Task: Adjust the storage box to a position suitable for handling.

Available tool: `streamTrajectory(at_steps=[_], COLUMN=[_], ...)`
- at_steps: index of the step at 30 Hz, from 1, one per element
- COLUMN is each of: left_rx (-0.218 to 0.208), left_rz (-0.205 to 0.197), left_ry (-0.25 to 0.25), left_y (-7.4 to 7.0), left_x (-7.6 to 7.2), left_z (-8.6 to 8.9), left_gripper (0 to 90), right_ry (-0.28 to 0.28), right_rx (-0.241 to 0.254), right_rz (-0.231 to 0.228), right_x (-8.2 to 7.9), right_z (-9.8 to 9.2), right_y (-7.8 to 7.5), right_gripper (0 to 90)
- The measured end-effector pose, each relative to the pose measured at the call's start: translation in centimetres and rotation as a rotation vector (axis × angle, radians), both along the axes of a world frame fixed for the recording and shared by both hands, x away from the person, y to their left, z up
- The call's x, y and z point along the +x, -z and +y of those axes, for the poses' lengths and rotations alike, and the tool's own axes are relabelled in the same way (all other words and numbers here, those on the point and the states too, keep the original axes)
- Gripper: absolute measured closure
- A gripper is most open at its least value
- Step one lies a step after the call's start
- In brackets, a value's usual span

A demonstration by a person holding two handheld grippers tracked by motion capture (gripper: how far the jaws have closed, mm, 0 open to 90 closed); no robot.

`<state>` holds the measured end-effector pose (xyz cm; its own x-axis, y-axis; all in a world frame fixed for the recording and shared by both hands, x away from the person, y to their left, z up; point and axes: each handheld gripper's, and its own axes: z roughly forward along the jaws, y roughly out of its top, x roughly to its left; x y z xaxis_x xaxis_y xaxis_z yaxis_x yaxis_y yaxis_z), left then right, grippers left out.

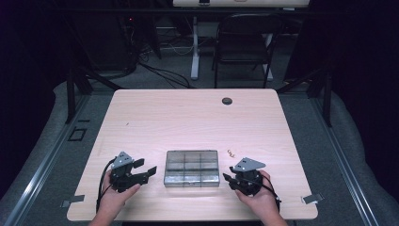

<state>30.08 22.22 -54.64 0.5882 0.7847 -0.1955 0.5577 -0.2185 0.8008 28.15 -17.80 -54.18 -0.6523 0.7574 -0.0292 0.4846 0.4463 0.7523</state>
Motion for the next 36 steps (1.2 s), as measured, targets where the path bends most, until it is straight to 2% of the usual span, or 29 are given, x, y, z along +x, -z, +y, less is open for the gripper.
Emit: streamTrajectory(at_steps=[2,4,6,8,12,14,17,22,25,32,36], left_rx=[0.003,0.04,0.058,0.08,0.03,0.002,-0.011,-0.013,-0.029,0.0,-0.011], left_rz=[-0.009,-0.038,-0.007,0.003,0.02,0.026,0.015,0.029,0.049,0.053,0.064], left_ry=[0.009,0.015,0.023,0.011,0.026,0.032,0.035,0.036,0.041,0.069,0.073], left_y=[0.0,-0.1,-0.2,-0.3,-0.4,-0.6,-0.8,-0.8,-0.9,-0.5,-0.4], left_x=[-0.1,-0.2,-0.3,-0.5,-0.9,-1.2,-1.5,-1.9,-2.2,-3.1,-3.3], left_z=[-0.2,-0.3,-0.5,-0.6,-0.7,-0.8,-0.9,-1.1,-1.0,-1.1,-1.2], left_gripper=[35.9,36.9,40.8,40.9,44.9,45.0,45.1,46.0,47.9,49.7,51.7], right_ry=[-0.006,-0.013,-0.017,-0.012,-0.008,-0.02,-0.032,-0.046,-0.065,-0.087,-0.1], right_rx=[-0.006,-0.014,-0.018,-0.019,0.0,-0.005,-0.009,-0.009,0.0,0.017,0.035], right_rz=[-0.005,0.001,0.005,0.004,0.01,0.013,0.022,0.027,0.031,0.058,0.063], right_x=[-0.2,-0.4,-0.5,-0.6,-0.8,-1.0,-1.5,-2.2,-2.4,-2.5,-2.6], right_z=[0.1,0.1,0.0,-0.1,-0.3,-0.3,-0.4,-0.2,0.0,0.5,0.8], right_y=[0.0,0.0,-0.1,-0.1,-0.5,-0.8,-1.0,-1.0,-1.1,-0.3,0.1], right_gripper=[63.2,63.6,63.6,63.6,63.6,63.6,63.6,63.9,65.5,69.0,71.6])
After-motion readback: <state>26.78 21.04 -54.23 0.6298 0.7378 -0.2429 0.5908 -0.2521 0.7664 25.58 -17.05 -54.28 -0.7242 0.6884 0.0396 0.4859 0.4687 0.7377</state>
